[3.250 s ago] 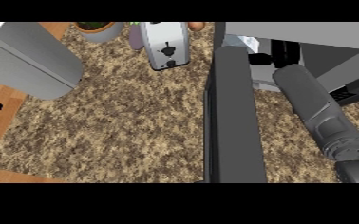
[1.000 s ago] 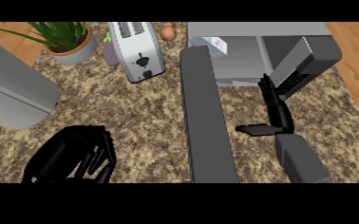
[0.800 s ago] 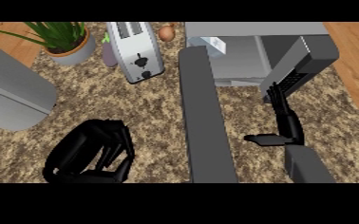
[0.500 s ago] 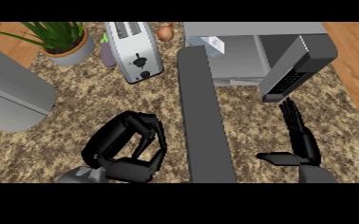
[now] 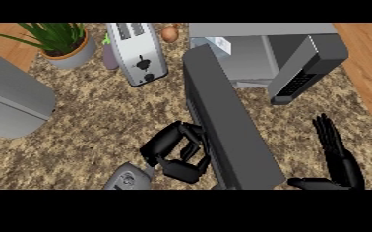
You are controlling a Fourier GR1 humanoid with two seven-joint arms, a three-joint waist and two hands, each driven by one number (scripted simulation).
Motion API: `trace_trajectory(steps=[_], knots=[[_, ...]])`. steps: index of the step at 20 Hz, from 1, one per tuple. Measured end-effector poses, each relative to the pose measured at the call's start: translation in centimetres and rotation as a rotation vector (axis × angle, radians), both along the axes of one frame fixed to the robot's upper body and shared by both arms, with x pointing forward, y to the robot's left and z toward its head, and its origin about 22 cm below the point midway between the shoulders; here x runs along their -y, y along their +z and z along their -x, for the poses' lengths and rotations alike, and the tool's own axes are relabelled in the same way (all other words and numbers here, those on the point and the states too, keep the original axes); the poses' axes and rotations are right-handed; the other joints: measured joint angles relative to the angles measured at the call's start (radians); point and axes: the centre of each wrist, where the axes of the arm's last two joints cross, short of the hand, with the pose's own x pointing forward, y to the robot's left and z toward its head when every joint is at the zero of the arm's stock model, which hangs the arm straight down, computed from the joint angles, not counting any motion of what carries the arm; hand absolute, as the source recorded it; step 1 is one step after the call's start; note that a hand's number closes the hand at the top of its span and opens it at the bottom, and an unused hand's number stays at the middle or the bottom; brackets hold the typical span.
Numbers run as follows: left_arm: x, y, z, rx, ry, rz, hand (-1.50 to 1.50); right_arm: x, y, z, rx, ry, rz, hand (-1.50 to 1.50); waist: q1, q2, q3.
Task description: Pick up the milk, place it into the microwave and close the microwave
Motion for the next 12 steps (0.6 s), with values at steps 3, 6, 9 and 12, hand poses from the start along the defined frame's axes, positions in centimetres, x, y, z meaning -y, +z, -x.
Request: trace_trajectory(steps=[3, 6, 9, 12], knots=[[1.3, -2.0, -0.4, 0.028, 0.012, -0.018, 1.50, -0.1, 1.4, 0.2, 0.024, 0.038, -0.007, -1.50, -0.008, 0.002, -0.001], [2.2, -3.6, -0.2, 0.064, 0.047, -0.002, 1.50, 0.1, 2.9, 0.5, 0.048, 0.067, -0.038, -1.50, -0.019, 0.004, -0.001], [2.9, -4.7, -0.1, 0.080, 0.071, 0.018, 1.50, 0.0, 4.6, 0.7, 0.076, 0.109, -0.063, -1.50, -0.034, 0.006, -0.002], [3.6, -5.2, -0.3, 0.082, 0.094, 0.023, 1.50, -0.4, 6.2, 0.7, 0.095, 0.150, -0.080, -1.50, -0.048, 0.009, -0.003]])
